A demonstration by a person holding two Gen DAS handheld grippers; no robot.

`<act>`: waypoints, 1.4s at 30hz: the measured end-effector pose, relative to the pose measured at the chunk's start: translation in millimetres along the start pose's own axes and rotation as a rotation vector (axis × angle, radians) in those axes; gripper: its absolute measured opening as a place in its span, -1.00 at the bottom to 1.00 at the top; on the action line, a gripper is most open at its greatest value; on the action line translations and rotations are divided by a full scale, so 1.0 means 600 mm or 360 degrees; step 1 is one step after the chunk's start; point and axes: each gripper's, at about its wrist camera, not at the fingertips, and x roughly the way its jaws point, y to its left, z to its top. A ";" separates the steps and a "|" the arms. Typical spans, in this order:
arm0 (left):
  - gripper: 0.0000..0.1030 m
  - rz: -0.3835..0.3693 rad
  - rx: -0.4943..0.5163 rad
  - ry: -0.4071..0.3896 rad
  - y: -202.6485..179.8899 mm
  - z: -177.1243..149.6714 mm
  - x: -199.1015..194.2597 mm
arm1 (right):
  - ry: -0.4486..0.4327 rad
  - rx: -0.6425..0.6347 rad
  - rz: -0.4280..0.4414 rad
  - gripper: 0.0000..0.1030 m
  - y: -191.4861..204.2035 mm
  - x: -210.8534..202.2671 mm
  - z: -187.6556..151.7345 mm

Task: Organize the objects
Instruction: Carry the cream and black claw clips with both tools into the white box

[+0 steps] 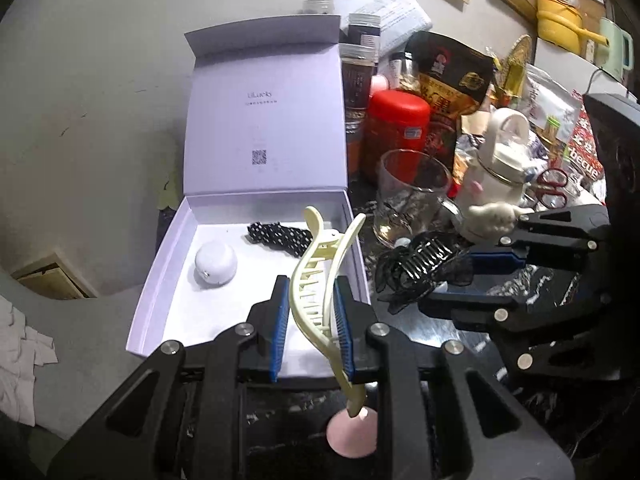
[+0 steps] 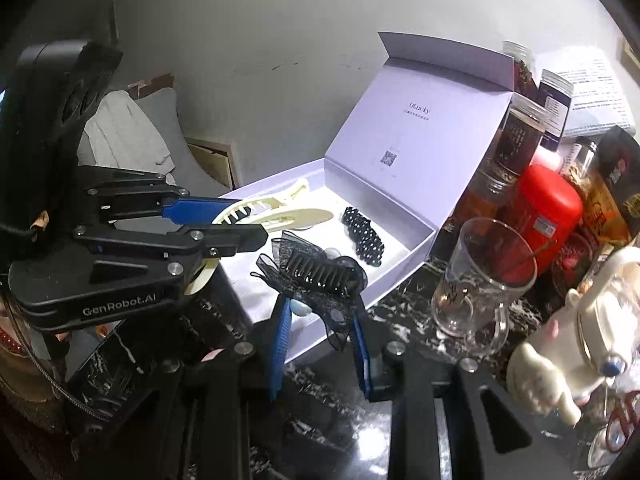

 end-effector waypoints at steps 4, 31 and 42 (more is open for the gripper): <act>-0.60 0.0018 0.0019 -0.0019 0.006 0.022 0.014 | -0.0015 -0.0005 -0.0002 -0.45 -0.012 0.014 0.017; -0.60 0.0201 -0.0144 0.0046 0.127 0.080 0.112 | 0.0006 0.0045 0.0058 -0.45 -0.053 0.144 0.120; -0.60 0.0209 -0.0243 0.0060 0.171 0.090 0.149 | 0.0010 0.0109 0.0057 -0.45 -0.087 0.205 0.143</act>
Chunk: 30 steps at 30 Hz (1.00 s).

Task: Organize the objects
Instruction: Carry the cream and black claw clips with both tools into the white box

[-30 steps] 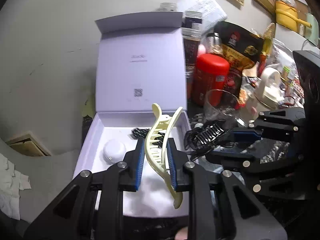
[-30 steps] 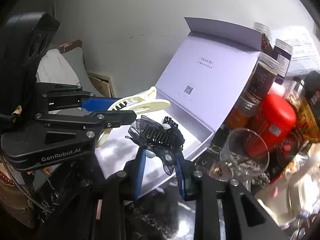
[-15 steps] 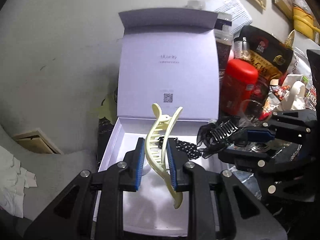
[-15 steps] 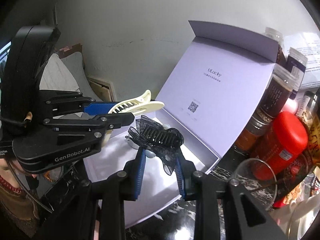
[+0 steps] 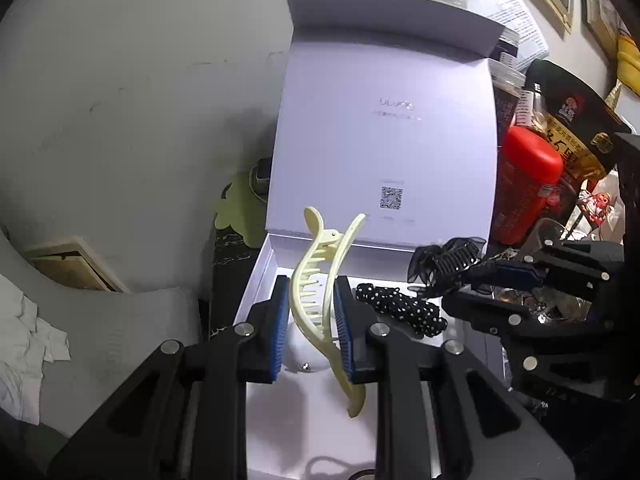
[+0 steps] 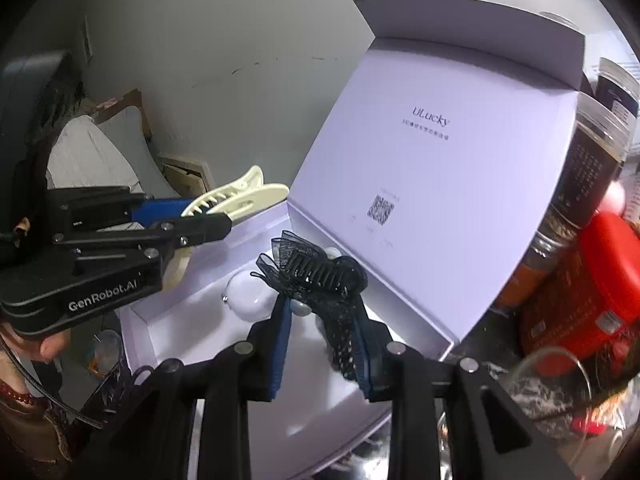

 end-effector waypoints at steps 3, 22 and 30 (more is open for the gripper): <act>-0.60 -0.0028 -0.0014 0.0038 0.002 0.000 0.019 | 0.0022 0.0010 0.0003 -0.45 -0.009 0.012 0.002; -0.60 -0.0033 -0.0037 0.0200 0.008 -0.021 0.076 | 0.0218 0.0067 -0.0052 -0.45 -0.027 0.086 -0.024; -0.60 -0.0037 -0.0043 0.0263 0.014 -0.029 0.103 | 0.0264 0.0090 -0.0141 -0.42 -0.029 0.113 -0.031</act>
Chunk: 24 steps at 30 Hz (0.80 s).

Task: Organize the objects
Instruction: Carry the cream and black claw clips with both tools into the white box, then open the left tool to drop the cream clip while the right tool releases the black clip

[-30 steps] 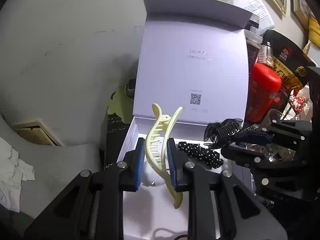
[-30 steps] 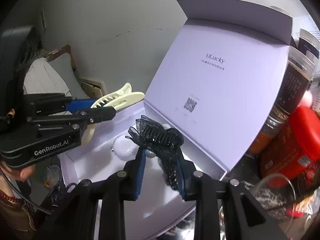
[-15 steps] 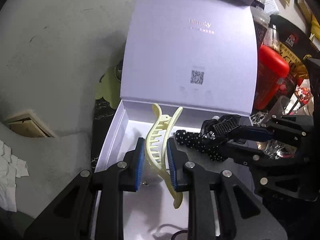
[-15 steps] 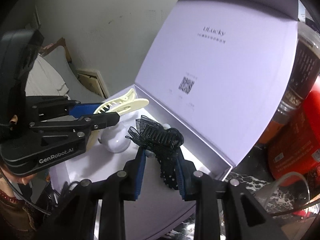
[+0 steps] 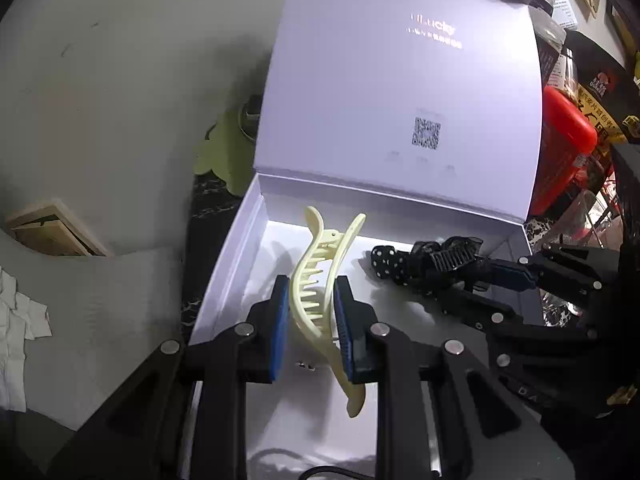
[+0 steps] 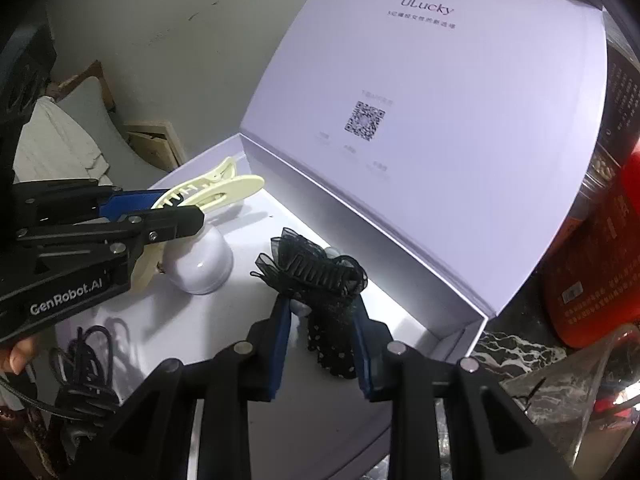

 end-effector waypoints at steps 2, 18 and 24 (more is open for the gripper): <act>-0.60 0.0009 -0.0007 0.0016 0.001 -0.001 0.006 | 0.0002 0.0000 -0.0010 -0.42 0.002 0.004 0.006; -0.11 0.0032 -0.0081 0.0011 0.002 0.002 0.010 | -0.0046 -0.0126 -0.0132 -0.03 0.021 -0.021 -0.034; -0.09 0.0094 -0.0066 -0.0060 -0.016 -0.007 -0.020 | -0.0094 -0.0101 -0.0099 0.00 0.019 -0.050 -0.037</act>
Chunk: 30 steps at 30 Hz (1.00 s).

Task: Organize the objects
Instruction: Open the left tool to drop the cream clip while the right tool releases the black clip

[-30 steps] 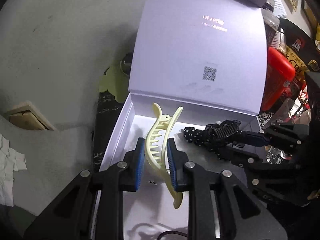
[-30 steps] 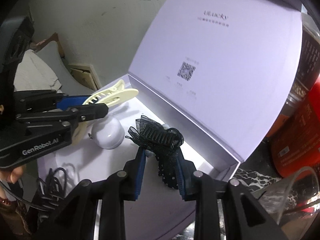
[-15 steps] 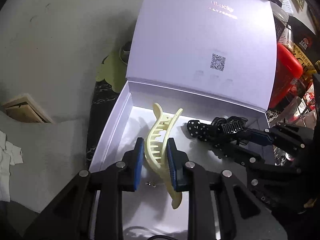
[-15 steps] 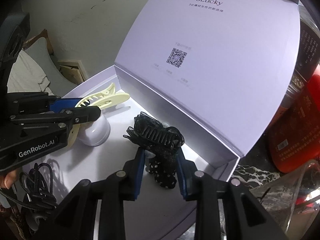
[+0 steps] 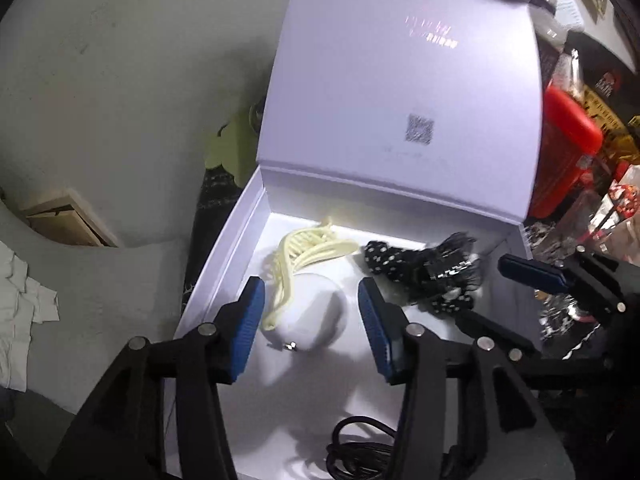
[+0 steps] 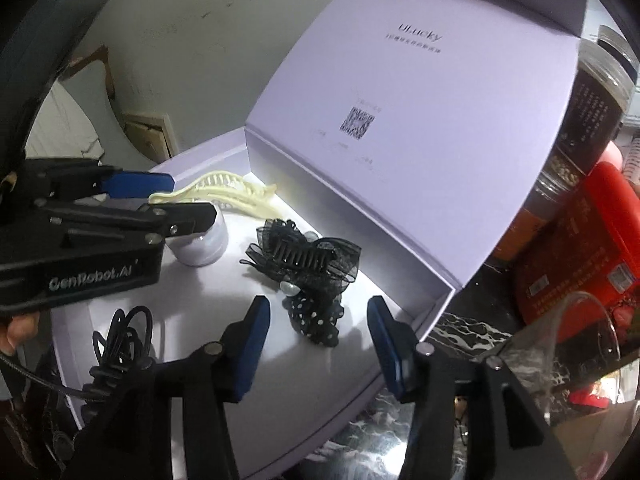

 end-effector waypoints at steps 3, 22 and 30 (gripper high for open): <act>-0.09 -0.0032 -0.0051 -0.0070 0.003 0.002 -0.025 | -0.0051 -0.0001 -0.0006 0.00 -0.007 -0.024 0.006; 0.08 0.0126 -0.0126 -0.0098 0.013 0.004 -0.154 | -0.0211 0.0060 0.0029 0.07 0.002 -0.167 0.003; 0.11 0.0173 -0.0176 -0.0183 0.012 -0.021 -0.221 | -0.0291 0.0034 -0.0012 0.17 0.021 -0.237 -0.002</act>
